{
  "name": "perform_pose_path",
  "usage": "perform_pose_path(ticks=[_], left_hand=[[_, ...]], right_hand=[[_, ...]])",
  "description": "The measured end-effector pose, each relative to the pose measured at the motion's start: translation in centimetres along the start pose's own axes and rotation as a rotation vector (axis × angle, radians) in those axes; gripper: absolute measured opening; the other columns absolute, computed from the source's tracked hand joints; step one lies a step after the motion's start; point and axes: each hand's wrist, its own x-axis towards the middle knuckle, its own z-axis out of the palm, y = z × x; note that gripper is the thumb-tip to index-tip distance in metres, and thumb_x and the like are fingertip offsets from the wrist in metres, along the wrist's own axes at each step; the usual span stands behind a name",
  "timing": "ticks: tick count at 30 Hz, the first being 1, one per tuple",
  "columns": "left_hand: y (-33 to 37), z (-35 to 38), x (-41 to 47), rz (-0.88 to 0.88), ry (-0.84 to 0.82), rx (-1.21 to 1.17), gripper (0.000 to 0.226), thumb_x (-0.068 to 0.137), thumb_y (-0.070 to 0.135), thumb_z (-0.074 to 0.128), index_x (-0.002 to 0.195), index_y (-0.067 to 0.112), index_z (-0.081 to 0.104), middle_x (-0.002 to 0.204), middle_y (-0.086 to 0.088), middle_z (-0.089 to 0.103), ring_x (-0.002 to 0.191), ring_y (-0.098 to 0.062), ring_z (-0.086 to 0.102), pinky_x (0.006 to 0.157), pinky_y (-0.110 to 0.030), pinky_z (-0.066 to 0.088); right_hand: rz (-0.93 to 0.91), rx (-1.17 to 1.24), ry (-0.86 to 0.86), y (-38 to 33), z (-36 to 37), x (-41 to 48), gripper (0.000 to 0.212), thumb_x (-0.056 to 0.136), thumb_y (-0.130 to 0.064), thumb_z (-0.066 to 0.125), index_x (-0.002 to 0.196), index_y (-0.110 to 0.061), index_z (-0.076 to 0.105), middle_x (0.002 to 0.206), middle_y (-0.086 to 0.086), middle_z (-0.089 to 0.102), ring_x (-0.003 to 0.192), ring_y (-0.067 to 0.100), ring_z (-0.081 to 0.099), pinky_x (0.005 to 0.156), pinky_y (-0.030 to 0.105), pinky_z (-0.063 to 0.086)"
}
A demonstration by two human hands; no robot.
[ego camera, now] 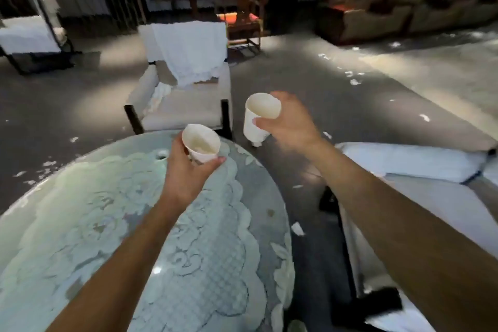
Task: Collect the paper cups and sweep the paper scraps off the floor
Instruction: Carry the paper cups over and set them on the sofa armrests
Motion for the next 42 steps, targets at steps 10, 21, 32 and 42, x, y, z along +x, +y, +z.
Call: perform_pose_path(ticks=[10,21,32,42], left_hand=[[10.6,26.6,-11.7,0.221,-0.731,-0.057,0.081,0.070,0.021,0.083,0.134,0.016,0.034,0.126,0.001,0.052,0.111,-0.014,0.052,0.087,-0.023,0.039],[24.8,53.5,-43.9,0.460,-1.308,-0.163,0.085,0.069,0.021,0.083,0.136,0.015,0.032,0.126,0.002,0.048,0.113,-0.017,0.051,0.086,-0.023,0.040],[36.6,72.7,-70.2,0.549,-1.543,-0.157,0.085,0.072,0.021,0.081,0.139,0.011,0.029,0.135,-0.007,0.044,0.116,-0.017,0.044,0.083,-0.016,0.031],[45.6,97.4,-86.7,0.528,-1.688,-0.166,0.093,0.066,0.027,0.085,0.138,0.014,0.027,0.132,-0.003,0.045,0.119,-0.021,0.046,0.095,-0.030,0.039]], right_hand=[[0.566,-0.083,0.419,19.3,-22.4,-21.7,0.071,0.082,-0.032,0.072,0.141,-0.012,0.038,0.136,0.009,0.045,0.122,0.024,0.046,0.072,0.012,0.041],[1.001,-0.181,0.786,34.6,-45.2,-53.3,0.068,0.080,-0.025,0.074,0.137,-0.011,0.040,0.130,0.013,0.044,0.115,0.027,0.049,0.090,0.027,0.040],[1.214,-0.136,1.055,46.0,-63.5,-76.4,0.074,0.079,-0.026,0.075,0.141,-0.014,0.036,0.135,0.008,0.042,0.117,0.022,0.046,0.080,0.024,0.041],[1.287,-0.183,1.121,63.4,-81.9,-85.9,0.076,0.079,-0.027,0.075,0.142,-0.012,0.035,0.135,0.009,0.044,0.117,0.022,0.048,0.086,0.027,0.041]])
